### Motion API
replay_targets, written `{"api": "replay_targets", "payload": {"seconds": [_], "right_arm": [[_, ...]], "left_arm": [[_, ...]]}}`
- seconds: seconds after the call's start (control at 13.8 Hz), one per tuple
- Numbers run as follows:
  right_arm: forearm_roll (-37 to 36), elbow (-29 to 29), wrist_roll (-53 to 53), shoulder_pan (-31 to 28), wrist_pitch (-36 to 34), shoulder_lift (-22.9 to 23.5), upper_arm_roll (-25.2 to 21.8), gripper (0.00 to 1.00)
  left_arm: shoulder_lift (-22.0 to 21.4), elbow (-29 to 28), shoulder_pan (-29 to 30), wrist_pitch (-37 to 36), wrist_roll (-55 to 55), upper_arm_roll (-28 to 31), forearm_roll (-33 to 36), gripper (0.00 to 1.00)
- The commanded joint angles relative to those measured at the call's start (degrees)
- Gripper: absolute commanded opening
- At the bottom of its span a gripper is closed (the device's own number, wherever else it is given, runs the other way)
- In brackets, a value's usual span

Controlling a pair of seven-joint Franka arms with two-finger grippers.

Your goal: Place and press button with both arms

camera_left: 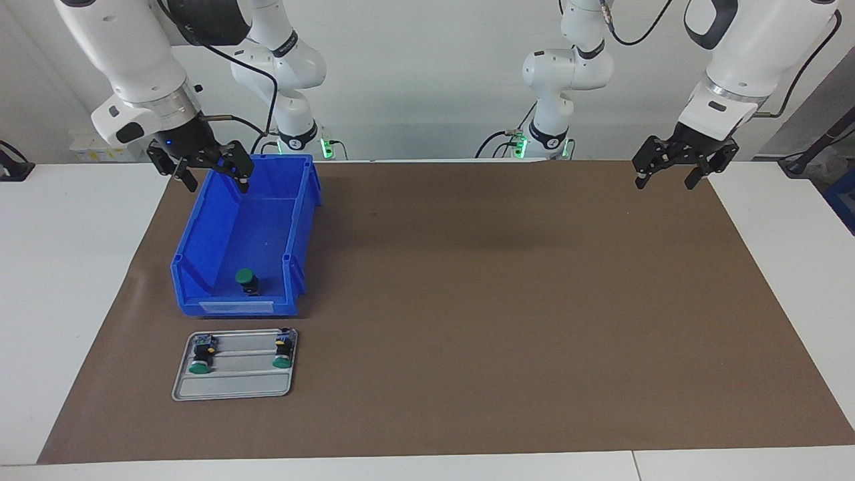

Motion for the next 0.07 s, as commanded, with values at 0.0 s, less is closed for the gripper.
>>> {"api": "replay_targets", "payload": {"seconds": [0.0], "right_arm": [[-0.1,-1.8,1.4,-0.3,1.0,-1.6,0.5,0.99]], "left_arm": [[-1.6,-1.6,0.1,-0.2,-0.3,-0.1,1.2,1.0]]}}
